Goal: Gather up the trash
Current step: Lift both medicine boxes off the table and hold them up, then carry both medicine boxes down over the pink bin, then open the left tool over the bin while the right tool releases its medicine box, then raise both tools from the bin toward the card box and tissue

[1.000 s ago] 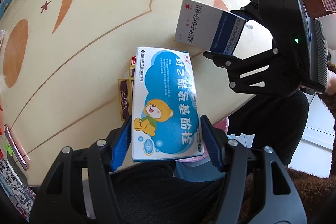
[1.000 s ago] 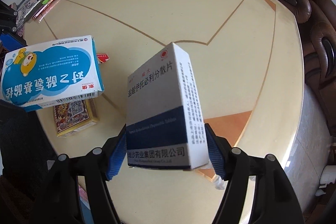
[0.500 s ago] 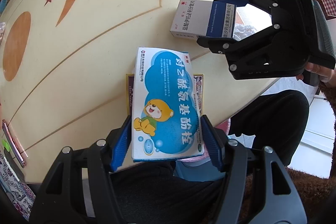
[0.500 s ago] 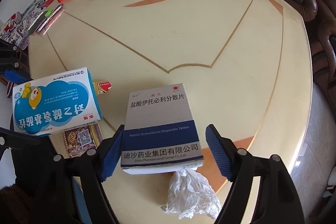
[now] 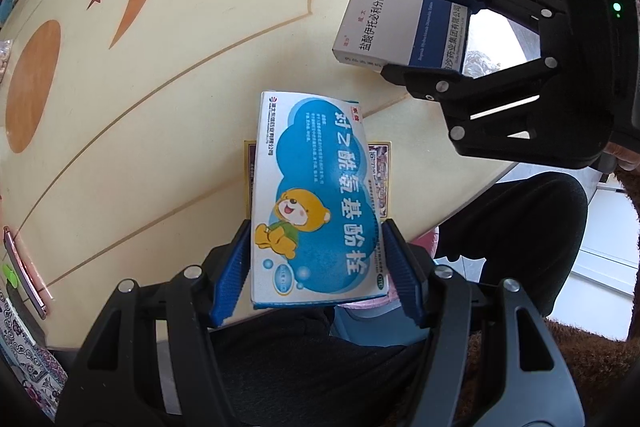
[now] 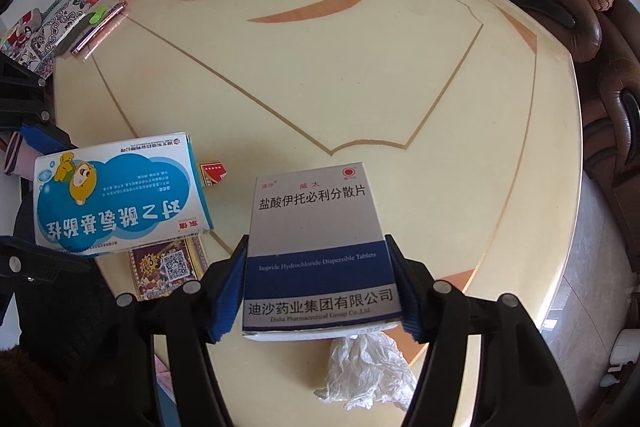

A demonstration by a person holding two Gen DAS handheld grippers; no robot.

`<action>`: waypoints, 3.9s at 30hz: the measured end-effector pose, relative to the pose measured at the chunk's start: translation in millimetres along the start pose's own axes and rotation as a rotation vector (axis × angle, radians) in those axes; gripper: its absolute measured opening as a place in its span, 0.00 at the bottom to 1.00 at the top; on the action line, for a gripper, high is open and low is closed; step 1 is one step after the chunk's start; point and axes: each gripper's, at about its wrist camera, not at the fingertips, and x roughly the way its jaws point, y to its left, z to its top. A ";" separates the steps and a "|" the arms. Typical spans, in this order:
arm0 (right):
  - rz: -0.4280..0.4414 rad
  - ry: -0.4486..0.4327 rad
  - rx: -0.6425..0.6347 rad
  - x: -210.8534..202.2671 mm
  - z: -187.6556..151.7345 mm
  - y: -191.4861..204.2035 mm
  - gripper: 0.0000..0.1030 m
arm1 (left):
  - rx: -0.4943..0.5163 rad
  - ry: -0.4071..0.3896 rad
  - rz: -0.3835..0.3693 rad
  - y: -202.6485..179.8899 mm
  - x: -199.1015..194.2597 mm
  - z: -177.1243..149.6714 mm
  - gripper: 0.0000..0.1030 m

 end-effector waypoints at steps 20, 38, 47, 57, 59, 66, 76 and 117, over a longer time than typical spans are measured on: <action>-0.099 -0.133 0.011 -129.7 -38.0 22.7 0.60 | 0.048 -0.095 0.037 -32.0 -42.5 -39.5 0.61; -0.100 -0.126 0.000 -165.7 -116.2 104.9 0.60 | 0.073 -0.099 0.058 -57.1 -28.5 -109.7 0.32; -0.046 -0.044 0.023 -116.7 -161.7 135.6 0.60 | 0.109 0.014 -0.062 -71.4 61.2 -139.2 0.23; 0.040 0.076 0.084 16.9 -208.7 160.3 0.60 | 0.074 0.037 -0.110 -57.1 139.8 -166.6 0.23; 0.036 0.109 0.086 43.3 -215.0 163.6 0.60 | 0.064 0.070 -0.110 -57.3 155.8 -167.7 0.23; 0.031 0.163 0.061 68.9 -218.9 169.4 0.81 | 0.052 0.103 -0.099 -51.4 177.1 -169.4 0.45; 0.069 0.123 0.066 37.3 -211.8 168.3 0.82 | 0.077 0.033 -0.073 -56.6 151.2 -170.4 0.64; -0.047 -0.188 0.024 -218.0 -104.2 70.7 0.88 | -0.274 -0.216 -0.002 -43.3 -94.7 -117.9 0.73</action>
